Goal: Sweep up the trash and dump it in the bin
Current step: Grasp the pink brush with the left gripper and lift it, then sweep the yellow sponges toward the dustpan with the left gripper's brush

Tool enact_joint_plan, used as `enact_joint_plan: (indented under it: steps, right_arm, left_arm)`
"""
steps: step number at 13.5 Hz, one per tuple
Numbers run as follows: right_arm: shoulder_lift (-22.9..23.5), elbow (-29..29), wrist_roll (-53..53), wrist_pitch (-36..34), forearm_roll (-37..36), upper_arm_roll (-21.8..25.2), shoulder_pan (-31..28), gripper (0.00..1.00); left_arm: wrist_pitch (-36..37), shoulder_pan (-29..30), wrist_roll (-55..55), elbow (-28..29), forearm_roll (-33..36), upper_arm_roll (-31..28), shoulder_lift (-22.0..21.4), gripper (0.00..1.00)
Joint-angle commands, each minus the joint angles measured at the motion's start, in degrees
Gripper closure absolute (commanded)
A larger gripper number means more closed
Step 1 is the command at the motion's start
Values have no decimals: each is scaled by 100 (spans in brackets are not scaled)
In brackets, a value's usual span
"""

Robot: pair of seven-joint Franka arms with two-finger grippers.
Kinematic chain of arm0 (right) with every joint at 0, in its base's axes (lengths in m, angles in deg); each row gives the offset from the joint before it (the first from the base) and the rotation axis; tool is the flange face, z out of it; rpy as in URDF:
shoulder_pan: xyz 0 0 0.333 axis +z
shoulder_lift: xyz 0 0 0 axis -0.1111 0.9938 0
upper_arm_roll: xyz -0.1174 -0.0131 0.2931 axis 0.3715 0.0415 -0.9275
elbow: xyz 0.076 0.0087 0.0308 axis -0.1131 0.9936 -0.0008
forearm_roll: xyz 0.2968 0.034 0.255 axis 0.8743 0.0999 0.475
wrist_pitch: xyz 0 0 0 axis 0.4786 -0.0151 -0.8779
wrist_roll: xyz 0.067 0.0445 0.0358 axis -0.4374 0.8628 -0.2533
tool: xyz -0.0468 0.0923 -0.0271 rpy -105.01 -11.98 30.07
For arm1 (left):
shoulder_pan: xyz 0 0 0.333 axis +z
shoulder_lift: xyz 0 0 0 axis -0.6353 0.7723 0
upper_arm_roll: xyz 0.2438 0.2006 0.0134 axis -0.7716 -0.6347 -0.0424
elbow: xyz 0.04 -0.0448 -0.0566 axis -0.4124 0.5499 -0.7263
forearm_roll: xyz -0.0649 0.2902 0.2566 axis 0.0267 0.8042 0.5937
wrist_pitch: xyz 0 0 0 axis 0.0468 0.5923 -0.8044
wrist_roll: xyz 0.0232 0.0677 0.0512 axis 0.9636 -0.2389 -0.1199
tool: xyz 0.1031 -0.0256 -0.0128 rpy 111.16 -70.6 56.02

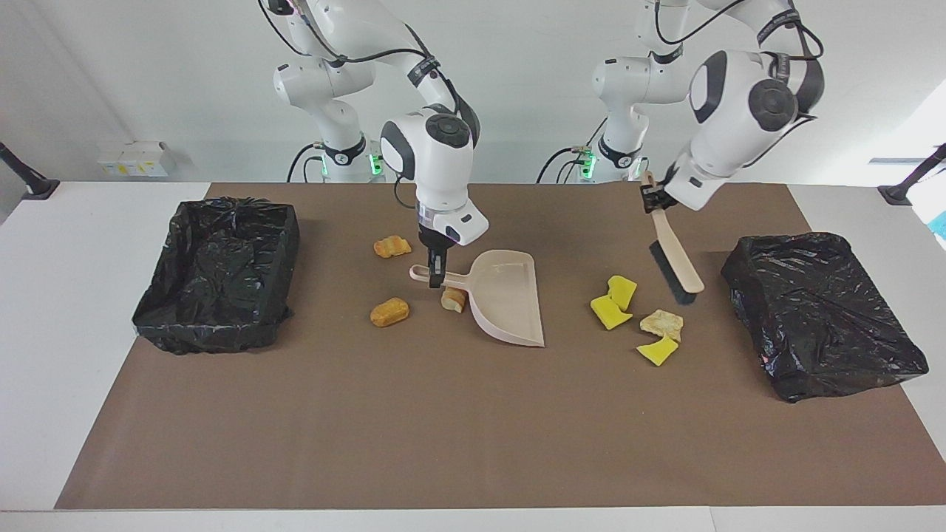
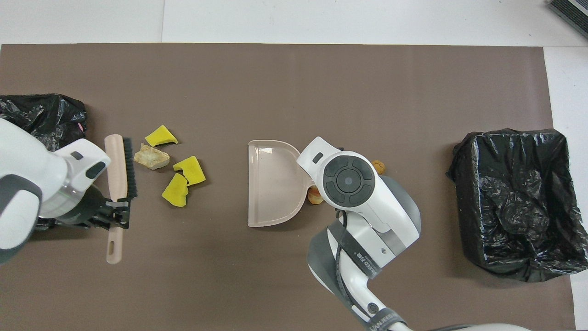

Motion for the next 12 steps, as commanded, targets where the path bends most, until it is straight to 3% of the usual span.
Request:
enact_joint_plan:
  steps: [1,2,4,9,12]
  right_arm:
    - [85,-25,166,124,-202,-17,-21,100]
    - [120,-16,166,124,-237,-17,-4,100]
    - [190,-60,235,228,-255,-17,110,100]
    - [296,-60,350,317,-325,-17,146,100]
    - [313,-60,350,379,-325,-17,146,100]
  left_arm:
    - [206,303,166,-1295,423,106,1187,100]
    - [206,355,210,-1490,702,114,1504,100]
    - [-47,338,472,-1423,969,114,1735,100]
    - [-1101,364,1353,-273,899,123,1535,100]
    - [-1112,277,1274,-61,592,132,1420,100]
